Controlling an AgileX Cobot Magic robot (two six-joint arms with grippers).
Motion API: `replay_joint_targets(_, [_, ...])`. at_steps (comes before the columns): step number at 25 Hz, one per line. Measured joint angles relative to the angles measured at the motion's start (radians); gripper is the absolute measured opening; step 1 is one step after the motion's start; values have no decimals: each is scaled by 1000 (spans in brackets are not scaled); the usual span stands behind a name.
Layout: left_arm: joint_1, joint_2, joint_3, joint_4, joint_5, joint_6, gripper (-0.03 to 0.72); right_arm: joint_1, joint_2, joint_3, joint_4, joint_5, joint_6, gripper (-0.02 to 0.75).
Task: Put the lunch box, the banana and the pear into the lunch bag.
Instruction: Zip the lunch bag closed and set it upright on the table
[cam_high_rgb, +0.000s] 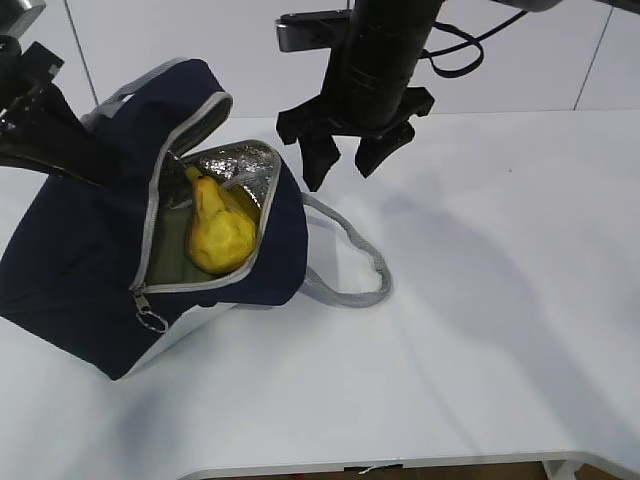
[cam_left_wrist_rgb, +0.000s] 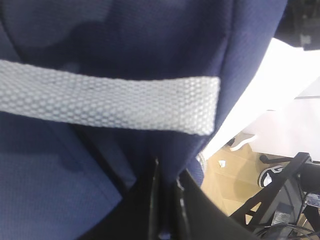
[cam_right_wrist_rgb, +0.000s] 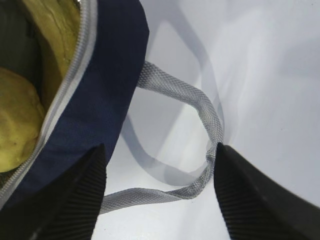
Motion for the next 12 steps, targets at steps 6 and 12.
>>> replay_joint_targets(6, [0, 0, 0, 1, 0, 0, -13, -2, 0, 0, 23, 0, 3, 547])
replay_joint_targets(12, [0, 0, 0, 2, 0, 0, -13, -8, 2, 0, 86, 0, 5, 547])
